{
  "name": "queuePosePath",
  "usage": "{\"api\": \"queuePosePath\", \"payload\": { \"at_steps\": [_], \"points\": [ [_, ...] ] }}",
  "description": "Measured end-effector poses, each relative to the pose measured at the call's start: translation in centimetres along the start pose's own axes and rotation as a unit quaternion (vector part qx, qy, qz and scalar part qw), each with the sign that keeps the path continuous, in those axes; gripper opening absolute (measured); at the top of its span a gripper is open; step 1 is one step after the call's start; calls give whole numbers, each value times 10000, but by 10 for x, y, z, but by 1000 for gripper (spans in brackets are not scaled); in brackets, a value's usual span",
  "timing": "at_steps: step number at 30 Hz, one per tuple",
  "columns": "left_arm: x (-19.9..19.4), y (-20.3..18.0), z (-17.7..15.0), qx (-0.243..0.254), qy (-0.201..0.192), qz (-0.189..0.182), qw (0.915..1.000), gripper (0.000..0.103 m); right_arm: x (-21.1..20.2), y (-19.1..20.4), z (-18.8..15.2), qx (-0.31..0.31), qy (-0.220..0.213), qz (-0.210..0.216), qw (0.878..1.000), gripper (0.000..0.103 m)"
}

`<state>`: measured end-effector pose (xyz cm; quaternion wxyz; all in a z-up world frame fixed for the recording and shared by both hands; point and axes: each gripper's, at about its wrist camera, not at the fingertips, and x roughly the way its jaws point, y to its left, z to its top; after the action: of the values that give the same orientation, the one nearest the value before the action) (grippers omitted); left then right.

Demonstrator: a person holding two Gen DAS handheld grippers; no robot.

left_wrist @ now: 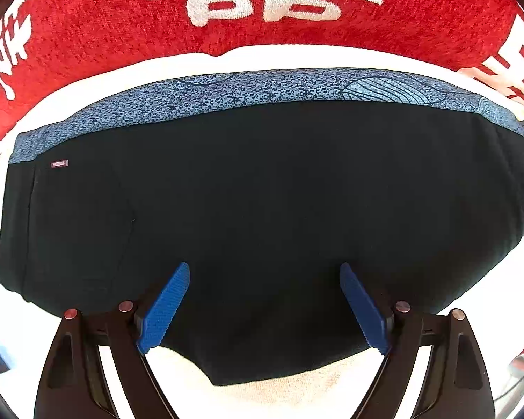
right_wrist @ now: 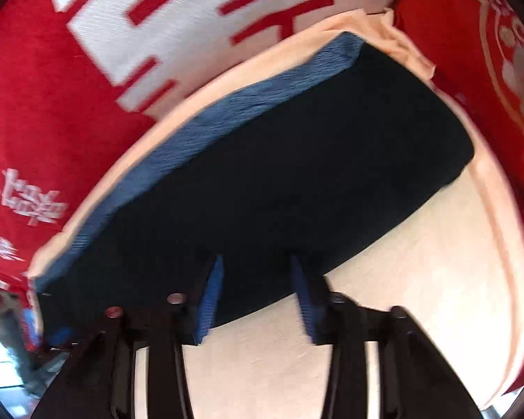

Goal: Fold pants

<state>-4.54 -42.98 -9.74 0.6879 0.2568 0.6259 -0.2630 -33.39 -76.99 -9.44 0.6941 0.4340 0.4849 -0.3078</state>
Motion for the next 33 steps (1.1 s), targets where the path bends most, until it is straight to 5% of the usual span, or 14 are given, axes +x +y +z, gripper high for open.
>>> {"api": "queuePosePath", "payload": {
  "at_steps": [2,4,7,12,16,18,21,23,27,33],
  "points": [
    [-6,-5,2,13,48,65,10000,89,-9,-15,5,289,-139,-321,9990,17],
    [-18,-14,3,40,4,-32,10000,89,-22,-33,3,790,-262,-610,9947,25],
    [-36,-32,15,97,-184,-143,9997,89,-34,-60,0,1324,-287,-99,9907,26],
    [-43,-84,62,123,-420,-373,9983,89,-43,-92,15,1546,-548,-227,9862,43],
    [-32,-136,100,263,-533,-448,9972,89,-38,-122,28,1884,-646,40,9800,43],
    [-28,-164,117,294,-570,-537,9965,89,-37,-138,38,1858,-664,241,9800,42],
    [-16,-196,130,386,-525,-529,9965,89,-34,-138,43,1707,-588,256,9832,21],
    [-4,-207,131,453,-374,-414,9974,89,-32,-142,43,1526,-478,168,9870,20],
    [1,-212,126,594,-431,-271,9969,89,-31,-140,45,1102,-362,-186,9931,44],
    [0,-214,125,573,-288,-247,9976,89,-53,-128,33,1116,-376,40,9930,46]
  ]
}}
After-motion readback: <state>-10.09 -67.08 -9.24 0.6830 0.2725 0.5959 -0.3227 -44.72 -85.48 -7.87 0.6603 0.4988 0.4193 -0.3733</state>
